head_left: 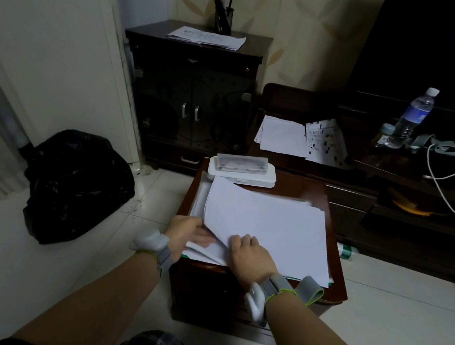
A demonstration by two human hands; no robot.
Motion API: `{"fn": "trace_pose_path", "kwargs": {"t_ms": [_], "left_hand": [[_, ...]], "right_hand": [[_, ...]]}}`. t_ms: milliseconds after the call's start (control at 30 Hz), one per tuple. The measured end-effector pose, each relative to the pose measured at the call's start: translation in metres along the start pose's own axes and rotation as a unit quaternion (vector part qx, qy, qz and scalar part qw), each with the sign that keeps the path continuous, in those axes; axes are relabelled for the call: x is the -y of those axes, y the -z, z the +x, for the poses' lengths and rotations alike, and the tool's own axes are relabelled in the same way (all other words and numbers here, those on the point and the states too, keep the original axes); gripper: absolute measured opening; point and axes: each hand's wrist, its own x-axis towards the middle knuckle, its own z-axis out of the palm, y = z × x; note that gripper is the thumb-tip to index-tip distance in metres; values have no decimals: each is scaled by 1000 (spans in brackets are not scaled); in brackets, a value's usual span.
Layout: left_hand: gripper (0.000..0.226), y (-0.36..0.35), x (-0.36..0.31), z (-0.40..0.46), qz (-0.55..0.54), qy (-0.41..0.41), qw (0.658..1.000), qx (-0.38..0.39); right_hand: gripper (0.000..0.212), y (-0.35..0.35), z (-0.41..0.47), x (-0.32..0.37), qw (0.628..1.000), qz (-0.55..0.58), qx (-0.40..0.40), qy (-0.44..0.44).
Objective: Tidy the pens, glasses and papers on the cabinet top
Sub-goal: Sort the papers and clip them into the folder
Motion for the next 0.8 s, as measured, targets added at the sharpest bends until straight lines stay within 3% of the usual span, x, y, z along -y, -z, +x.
{"fn": "trace_pose_path", "kwargs": {"t_ms": [133,267,367,433,500,567,633,700,800], "left_hand": [[32,-1,4,3,37,-23,999,-12],[53,2,11,4,64,-58,995,-58],[30,0,7,4,44,-84,991,-95],[59,1,6,7,28,-47,994,-97],[67,4,7,11,50,-28,992,-108],[47,5,8,12,55,-32,992,-112],[21,4,8,10,74,-31,991,-108],[17,5,8,10,78,-33,991,-107],[13,4,6,6,61,-41,991,-109]], "right_hand": [[34,5,0,1,999,17,-13,-35],[38,6,-3,0,986,-1,-156,-62],[36,2,-14,-4,977,28,-198,-74],[42,-4,-22,-5,971,52,-223,-70],[41,-9,-30,-5,965,53,-248,-65],[36,-13,-34,-6,962,41,-264,-64],[29,-15,-33,-9,946,54,-293,-125],[26,-8,-32,-9,880,160,-341,-288],[42,20,-34,-11,694,409,-349,-479]]}}
